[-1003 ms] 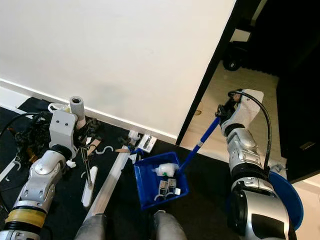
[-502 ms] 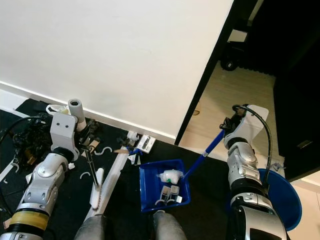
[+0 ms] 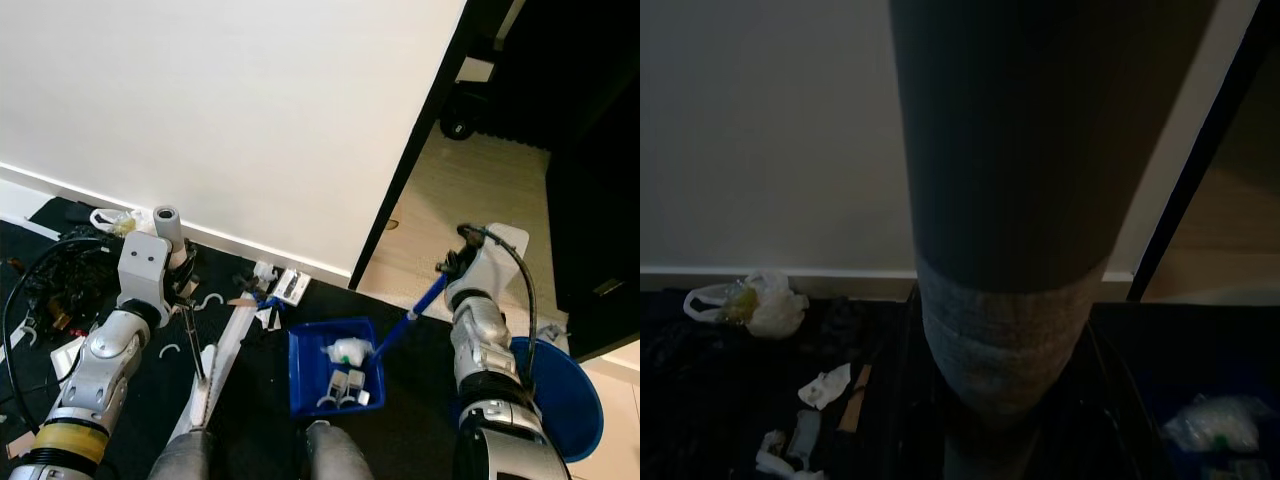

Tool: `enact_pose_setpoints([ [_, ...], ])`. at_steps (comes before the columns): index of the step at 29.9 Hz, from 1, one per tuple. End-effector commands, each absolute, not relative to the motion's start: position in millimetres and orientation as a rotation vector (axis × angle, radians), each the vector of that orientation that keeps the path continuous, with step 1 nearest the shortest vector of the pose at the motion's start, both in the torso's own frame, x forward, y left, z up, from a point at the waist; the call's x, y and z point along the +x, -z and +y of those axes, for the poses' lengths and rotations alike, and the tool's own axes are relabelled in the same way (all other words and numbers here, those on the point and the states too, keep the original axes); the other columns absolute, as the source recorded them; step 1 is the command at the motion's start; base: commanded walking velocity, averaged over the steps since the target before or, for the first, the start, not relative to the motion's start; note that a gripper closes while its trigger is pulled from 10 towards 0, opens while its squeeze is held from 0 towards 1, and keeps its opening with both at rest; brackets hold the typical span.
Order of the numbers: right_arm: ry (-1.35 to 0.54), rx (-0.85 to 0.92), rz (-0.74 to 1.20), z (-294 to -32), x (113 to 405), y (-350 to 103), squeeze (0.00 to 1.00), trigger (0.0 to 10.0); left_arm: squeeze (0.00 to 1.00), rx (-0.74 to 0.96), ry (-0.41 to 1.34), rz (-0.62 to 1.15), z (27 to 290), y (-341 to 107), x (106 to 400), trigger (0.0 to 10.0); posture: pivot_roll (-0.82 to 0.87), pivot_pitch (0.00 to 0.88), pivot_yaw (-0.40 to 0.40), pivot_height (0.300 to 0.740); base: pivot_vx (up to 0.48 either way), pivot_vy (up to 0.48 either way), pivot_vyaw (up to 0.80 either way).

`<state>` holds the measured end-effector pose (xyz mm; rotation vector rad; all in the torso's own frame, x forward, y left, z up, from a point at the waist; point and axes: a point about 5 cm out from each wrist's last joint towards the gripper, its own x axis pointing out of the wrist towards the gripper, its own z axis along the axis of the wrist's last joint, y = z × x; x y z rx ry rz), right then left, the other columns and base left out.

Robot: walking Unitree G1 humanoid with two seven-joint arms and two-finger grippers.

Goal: Sweep floor

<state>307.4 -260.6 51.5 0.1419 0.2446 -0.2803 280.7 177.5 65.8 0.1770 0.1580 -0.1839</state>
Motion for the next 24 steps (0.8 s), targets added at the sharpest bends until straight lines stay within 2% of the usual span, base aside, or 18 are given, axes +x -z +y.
enact_pose_setpoints([
  [1,0.301,0.148,0.263,-265,302,-47,0.0,10.0,0.0,0.184,0.198,0.147,172,-67,283,10.0,0.05,0.032,-0.064,0.74,0.0,0.0,-0.8],
  [11,0.294,0.151,0.281,-262,298,-42,0.0,10.0,0.0,0.174,0.198,0.143,168,-67,286,10.0,0.05,0.036,-0.063,0.74,0.0,0.0,-0.8],
  [21,0.295,0.151,0.243,-268,305,-55,0.0,10.0,0.0,0.163,0.169,0.132,169,-67,286,10.0,0.04,0.033,-0.065,0.74,0.0,0.0,-0.8],
  [24,0.275,0.149,0.227,-267,311,-63,0.0,10.0,0.0,0.126,0.132,0.132,171,-68,286,10.0,0.04,0.036,-0.07,0.74,0.0,0.0,0.0],
])
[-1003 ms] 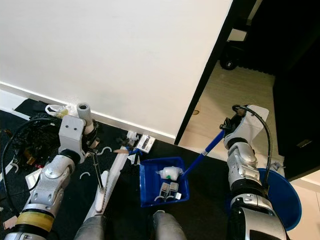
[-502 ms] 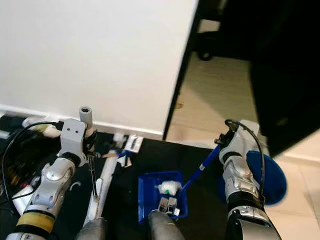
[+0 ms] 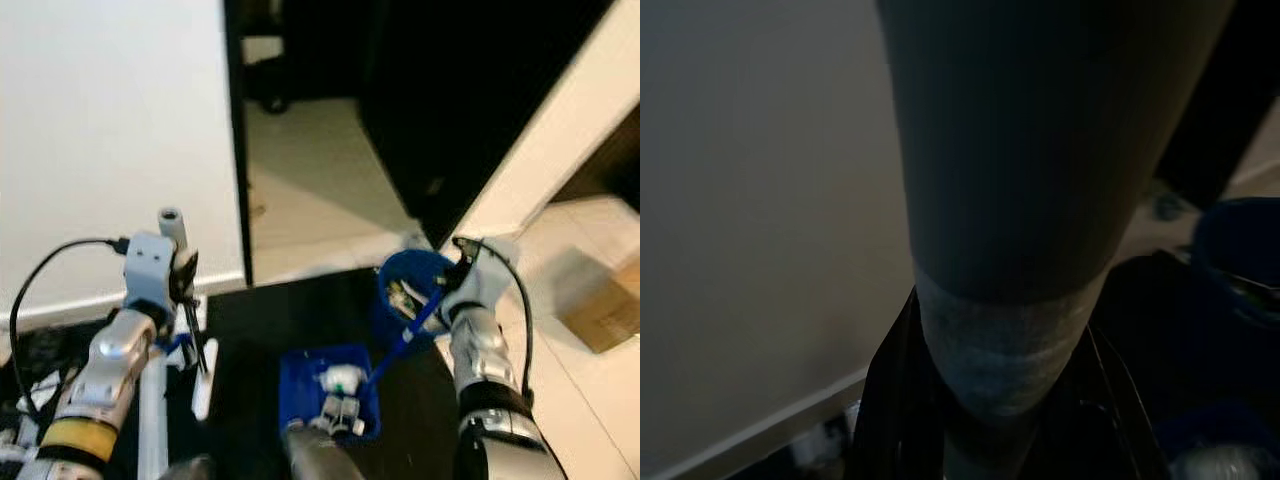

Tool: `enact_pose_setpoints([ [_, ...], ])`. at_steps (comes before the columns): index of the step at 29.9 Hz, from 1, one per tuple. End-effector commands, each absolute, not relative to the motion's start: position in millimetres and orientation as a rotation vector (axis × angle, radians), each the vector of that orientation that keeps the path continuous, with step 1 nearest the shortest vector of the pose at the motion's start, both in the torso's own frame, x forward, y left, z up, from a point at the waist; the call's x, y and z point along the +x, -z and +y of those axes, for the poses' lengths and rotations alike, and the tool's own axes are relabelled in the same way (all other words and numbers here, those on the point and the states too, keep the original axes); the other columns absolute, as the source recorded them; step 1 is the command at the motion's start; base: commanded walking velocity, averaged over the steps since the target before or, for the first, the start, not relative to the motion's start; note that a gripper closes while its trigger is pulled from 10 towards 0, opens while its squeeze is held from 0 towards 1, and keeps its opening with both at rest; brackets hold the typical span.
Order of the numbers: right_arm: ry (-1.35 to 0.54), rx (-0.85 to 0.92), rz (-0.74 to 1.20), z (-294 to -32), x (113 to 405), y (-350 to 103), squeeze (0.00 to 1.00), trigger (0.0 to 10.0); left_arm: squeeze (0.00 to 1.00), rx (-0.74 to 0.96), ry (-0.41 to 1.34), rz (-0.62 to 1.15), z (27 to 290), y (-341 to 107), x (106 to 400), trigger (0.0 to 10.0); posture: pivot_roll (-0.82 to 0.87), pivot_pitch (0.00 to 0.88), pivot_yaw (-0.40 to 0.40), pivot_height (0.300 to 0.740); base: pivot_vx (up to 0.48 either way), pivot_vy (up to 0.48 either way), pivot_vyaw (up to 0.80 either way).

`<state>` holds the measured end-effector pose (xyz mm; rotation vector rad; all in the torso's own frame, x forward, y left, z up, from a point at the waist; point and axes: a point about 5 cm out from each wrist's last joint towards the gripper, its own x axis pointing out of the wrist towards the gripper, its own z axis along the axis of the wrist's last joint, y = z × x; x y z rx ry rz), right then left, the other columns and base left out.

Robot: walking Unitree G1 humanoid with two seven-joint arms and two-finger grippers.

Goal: Sweep floor

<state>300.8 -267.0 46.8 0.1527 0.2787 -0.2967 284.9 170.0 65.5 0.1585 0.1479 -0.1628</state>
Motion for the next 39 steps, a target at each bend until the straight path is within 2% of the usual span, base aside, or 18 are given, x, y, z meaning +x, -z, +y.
enact_pose_setpoints([
  [1,0.268,0.15,0.222,-266,313,-65,0.0,10.0,0.0,0.112,0.12,0.132,171,-68,286,10.0,0.04,0.036,-0.07,0.74,0.0,0.0,0.0],
  [13,0.174,0.193,0.101,-257,342,-111,0.0,10.0,0.0,0.061,0.035,0.137,174,-68,287,10.0,0.03,0.032,-0.075,0.74,0.0,-0.173,0.0],
  [15,0.159,0.223,0.056,-260,356,-137,0.0,10.0,0.0,0.064,0.015,0.139,175,-67,289,10.0,0.03,0.027,-0.076,0.74,0.0,-0.281,0.0],
  [25,0.139,0.311,-0.063,-264,378,-188,0.0,10.0,0.0,0.066,0.006,0.143,174,-67,291,10.0,0.02,0.025,-0.069,0.74,0.0,-0.287,0.0],
  [26,0.117,0.363,-0.114,-264,387,-212,0.0,10.0,0.0,0.067,0.007,0.145,174,-67,291,10.0,0.02,0.026,-0.067,0.74,0.0,-0.289,0.0],
  [29,0.106,0.376,-0.141,-264,390,-223,0.0,10.0,0.0,0.068,0.008,0.146,174,-66,291,10.0,0.02,0.025,-0.068,0.74,0.0,-0.289,0.0],
  [31,0.092,0.392,-0.235,-268,397,-260,0.0,10.0,0.0,0.067,0.005,0.144,174,-66,292,10.0,0.02,0.025,-0.076,0.74,0.0,-0.289,0.0],
  [32,0.092,0.392,-0.235,-268,397,-260,0.0,10.0,0.0,0.067,0.005,0.144,174,-66,292,10.0,0.02,0.025,-0.076,0.74,0.0,-0.292,0.0],
  [35,0.113,0.386,-0.334,-280,398,-304,0.0,10.0,0.0,0.056,-0.004,0.143,175,-67,292,10.0,0.02,0.024,-0.081,0.74,0.0,-0.426,0.0],
  [39,0.129,0.354,-0.347,-286,396,-317,0.0,10.0,0.0,0.047,-0.011,0.144,175,-66,291,10.0,0.02,0.022,-0.089,0.74,0.0,-0.48,0.0],
])
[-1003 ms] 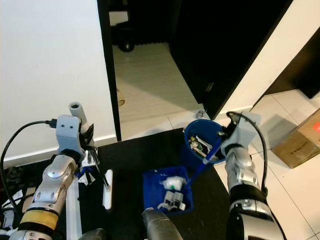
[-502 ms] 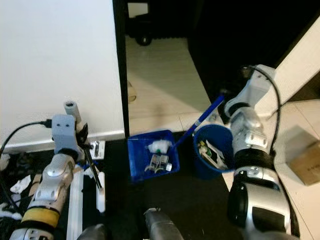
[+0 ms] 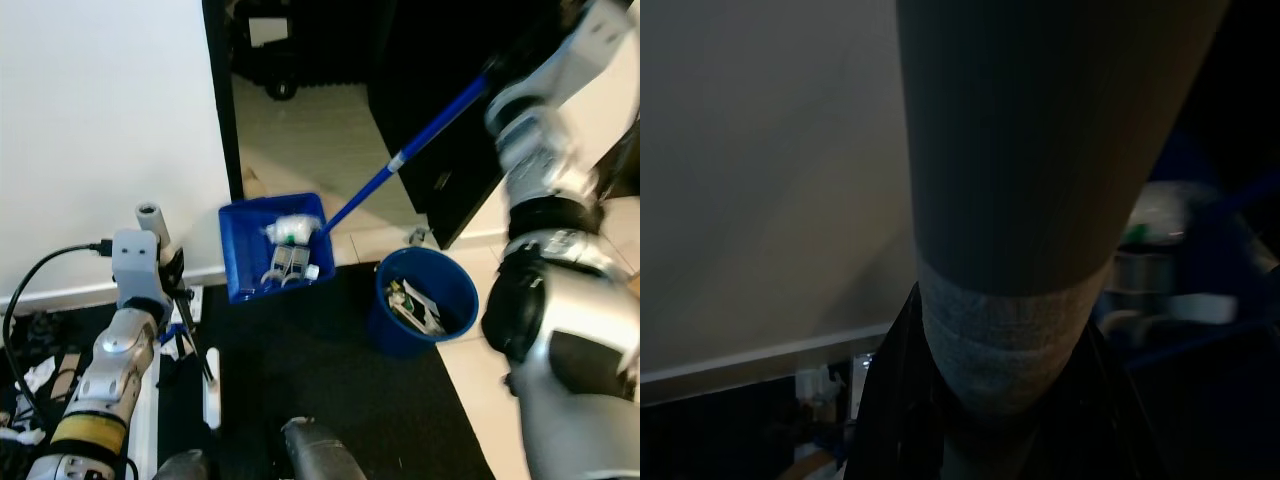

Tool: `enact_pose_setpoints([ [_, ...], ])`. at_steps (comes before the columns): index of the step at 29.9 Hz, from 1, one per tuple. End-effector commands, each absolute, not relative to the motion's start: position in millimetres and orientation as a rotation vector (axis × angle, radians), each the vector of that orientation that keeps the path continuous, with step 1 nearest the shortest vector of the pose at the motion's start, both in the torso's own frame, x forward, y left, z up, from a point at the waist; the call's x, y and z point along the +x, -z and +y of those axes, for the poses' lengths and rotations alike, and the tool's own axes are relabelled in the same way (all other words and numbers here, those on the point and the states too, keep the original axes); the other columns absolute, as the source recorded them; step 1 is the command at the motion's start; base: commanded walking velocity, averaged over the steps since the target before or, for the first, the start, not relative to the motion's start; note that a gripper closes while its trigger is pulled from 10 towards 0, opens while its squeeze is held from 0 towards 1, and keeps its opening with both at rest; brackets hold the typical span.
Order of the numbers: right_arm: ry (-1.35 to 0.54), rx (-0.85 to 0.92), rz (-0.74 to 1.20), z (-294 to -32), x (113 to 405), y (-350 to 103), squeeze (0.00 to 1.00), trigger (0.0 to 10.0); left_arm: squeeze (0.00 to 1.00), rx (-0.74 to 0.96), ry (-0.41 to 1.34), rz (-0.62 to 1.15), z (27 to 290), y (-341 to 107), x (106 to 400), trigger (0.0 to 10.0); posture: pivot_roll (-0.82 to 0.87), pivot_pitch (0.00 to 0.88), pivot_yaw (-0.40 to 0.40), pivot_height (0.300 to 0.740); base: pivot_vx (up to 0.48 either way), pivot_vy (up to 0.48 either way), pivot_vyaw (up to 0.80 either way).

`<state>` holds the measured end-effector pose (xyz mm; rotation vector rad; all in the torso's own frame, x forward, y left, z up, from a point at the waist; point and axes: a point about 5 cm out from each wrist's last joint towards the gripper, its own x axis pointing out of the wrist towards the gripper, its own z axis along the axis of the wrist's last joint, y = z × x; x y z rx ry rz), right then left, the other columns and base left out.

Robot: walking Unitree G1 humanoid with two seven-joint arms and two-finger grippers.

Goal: Sweep floor

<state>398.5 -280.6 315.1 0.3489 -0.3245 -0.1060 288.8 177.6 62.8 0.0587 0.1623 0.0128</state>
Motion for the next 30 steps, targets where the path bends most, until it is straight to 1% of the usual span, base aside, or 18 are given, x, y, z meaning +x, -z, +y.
enact_pose_setpoints([
  [1,0.135,0.344,-0.346,-288,396,-318,0.0,10.0,0.0,0.047,-0.012,0.144,175,-66,291,10.0,0.02,0.022,-0.089,0.74,0.0,-0.48,0.0],
  [23,0.176,0.315,-0.401,-303,391,-338,0.0,10.0,0.0,0.048,-0.035,0.162,177,-63,290,10.0,0.02,0.032,-0.09,0.74,0.0,-0.48,0.0],
  [30,0.206,0.276,-0.413,-308,389,-339,0.0,10.0,0.0,0.049,-0.042,0.167,178,-62,290,10.0,0.02,0.035,-0.092,0.74,0.0,-0.48,0.0],
])
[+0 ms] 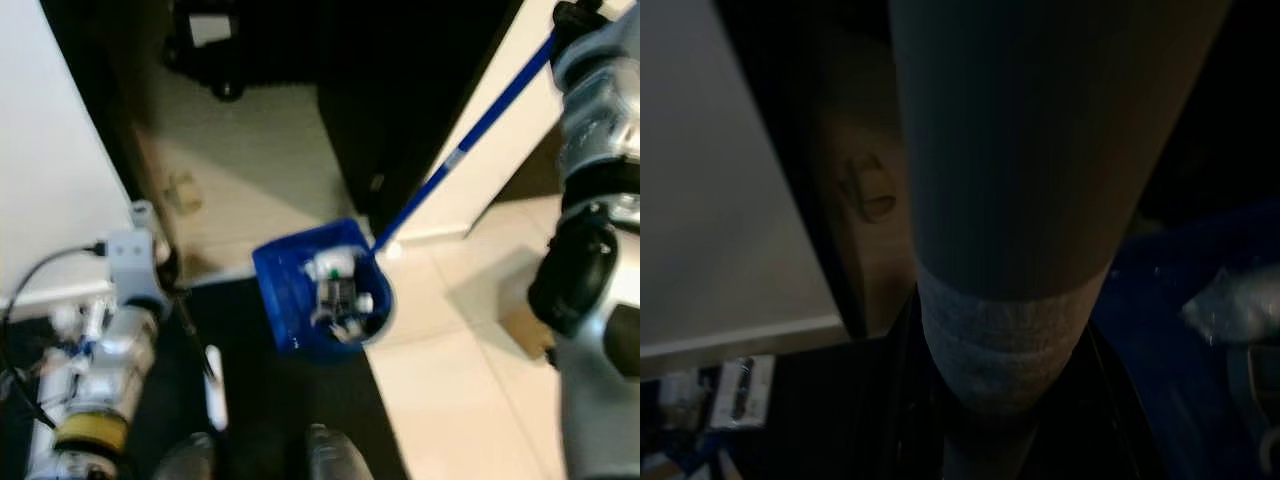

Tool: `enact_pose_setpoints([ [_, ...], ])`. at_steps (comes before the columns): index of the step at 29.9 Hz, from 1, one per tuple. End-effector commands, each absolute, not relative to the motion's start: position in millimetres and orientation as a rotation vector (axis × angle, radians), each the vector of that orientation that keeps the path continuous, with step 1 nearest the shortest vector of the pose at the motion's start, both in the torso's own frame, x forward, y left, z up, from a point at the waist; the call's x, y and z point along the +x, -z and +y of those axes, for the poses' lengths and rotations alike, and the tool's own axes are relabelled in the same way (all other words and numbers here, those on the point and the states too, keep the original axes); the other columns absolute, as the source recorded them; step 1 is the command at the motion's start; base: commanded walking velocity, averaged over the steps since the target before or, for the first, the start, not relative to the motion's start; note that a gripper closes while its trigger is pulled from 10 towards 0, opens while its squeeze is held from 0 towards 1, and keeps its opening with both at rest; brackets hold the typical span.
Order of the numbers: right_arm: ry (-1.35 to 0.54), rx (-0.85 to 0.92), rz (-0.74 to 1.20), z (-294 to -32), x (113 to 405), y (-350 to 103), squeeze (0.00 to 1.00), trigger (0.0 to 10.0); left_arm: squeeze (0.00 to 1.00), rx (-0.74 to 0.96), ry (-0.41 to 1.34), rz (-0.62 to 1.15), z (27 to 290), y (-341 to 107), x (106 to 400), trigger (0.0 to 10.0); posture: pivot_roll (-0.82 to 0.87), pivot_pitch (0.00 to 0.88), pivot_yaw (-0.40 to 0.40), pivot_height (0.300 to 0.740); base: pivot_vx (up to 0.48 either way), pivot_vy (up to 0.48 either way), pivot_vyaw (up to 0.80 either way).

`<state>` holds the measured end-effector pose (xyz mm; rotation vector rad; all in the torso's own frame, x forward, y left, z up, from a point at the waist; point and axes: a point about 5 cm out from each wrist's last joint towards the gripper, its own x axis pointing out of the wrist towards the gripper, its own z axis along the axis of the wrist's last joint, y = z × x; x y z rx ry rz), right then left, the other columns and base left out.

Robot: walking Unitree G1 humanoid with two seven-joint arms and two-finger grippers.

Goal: Sweep floor

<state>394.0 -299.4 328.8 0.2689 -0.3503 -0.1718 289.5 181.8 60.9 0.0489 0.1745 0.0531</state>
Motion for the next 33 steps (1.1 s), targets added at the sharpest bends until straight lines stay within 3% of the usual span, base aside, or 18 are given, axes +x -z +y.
enact_pose_setpoints([
  [1,0.21,0.269,-0.414,-308,388,-338,0.0,10.0,0.0,0.049,-0.043,0.168,178,-61,290,10.0,0.02,0.035,-0.092,0.74,0.0,-0.48,0.0],
  [10,0.303,0.163,-0.422,-309,387,-328,0.0,10.0,0.0,0.063,-0.066,0.173,181,-60,289,10.0,0.02,0.037,-0.09,0.74,0.0,-0.48,0.0],
  [20,0.372,0.137,-0.417,-303,389,-311,0.0,10.0,0.0,0.061,-0.142,0.196,191,-58,290,10.0,0.02,0.041,-0.091,0.74,0.0,0.0,0.0],
  [33,0.411,0.158,-0.457,-301,389,-314,0.0,10.0,0.0,0.067,-0.151,0.199,193,-58,289,10.0,0.03,0.026,-0.097,0.74,0.0,0.441,0.0],
])
